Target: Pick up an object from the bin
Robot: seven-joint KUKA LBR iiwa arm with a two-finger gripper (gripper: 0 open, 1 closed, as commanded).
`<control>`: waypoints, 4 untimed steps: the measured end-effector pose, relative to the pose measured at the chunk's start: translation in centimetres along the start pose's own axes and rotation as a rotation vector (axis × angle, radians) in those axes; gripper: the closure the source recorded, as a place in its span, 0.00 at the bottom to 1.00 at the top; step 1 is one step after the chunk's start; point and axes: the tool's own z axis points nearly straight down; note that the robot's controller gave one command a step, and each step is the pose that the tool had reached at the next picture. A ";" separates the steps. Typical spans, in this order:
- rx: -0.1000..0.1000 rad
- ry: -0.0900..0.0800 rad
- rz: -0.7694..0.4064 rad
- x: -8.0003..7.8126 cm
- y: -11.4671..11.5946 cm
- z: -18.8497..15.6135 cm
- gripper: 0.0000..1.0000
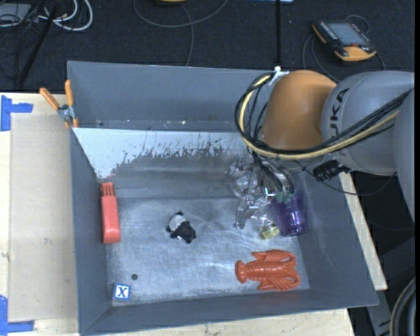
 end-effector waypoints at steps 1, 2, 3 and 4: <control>0.000 -0.007 0.000 -0.2 0.0 -0.4 0.00; 0.002 -0.008 -0.024 1.4 5.0 1.0 0.00; -0.006 -0.009 -0.034 0.6 6.8 4.0 0.00; 0.004 -0.003 -0.041 2.3 8.9 2.8 0.00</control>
Offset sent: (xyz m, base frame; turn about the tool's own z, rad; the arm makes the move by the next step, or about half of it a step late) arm -0.0372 0.1309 -0.0316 -0.0675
